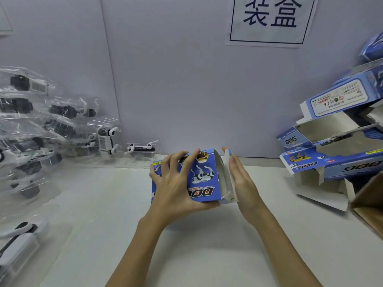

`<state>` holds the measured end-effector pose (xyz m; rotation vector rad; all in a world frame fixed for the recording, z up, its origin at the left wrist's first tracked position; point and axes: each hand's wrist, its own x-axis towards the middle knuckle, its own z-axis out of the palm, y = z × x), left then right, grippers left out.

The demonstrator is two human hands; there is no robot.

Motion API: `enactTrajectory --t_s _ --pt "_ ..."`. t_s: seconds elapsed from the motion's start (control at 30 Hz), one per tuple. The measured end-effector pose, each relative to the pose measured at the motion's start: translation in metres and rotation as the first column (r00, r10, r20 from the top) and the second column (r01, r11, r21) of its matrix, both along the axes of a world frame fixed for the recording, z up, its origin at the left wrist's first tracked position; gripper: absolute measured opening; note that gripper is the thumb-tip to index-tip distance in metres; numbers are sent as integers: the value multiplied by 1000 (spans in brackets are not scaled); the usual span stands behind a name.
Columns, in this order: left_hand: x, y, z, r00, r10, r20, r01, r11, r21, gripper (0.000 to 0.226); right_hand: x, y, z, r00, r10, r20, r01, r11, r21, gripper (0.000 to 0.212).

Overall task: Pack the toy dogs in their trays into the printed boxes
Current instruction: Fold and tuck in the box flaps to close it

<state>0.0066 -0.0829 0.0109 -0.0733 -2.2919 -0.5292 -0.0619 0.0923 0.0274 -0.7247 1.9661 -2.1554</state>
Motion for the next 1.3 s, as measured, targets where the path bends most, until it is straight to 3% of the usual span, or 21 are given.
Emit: enactTrajectory --t_s 0.07,0.2,0.33,0.53,0.73,0.93,1.1,1.3 --pt "1 1 1 1000 -5 12 5 1000 -7 118 1 -1 1 999 26 22 -26 1000 -11 52" --pt "2 -2 2 995 -48 86 46 998 31 114 -3 8 8 975 98 197 -58 978 -202 46" --pt "1 19 0 999 -22 49 24 999 -48 106 1 5 8 953 159 257 -88 959 -268 44" --pt "-2 36 1 995 -84 -55 75 987 -142 64 -1 7 8 961 157 228 -104 968 -229 41" --pt "-1 33 2 994 -90 -56 87 995 -49 21 1 5 9 975 80 208 -33 975 -221 40" --pt "-1 38 0 996 -67 -57 63 996 -63 15 8 -4 4 988 68 136 -51 991 -125 40" --pt "-2 34 2 994 -84 -70 84 996 -1 20 9 -4 6 981 92 168 -61 981 -183 54" --pt "3 36 0 978 -199 67 201 979 -34 55 7 -22 -11 995 -91 38 92 995 -45 48"
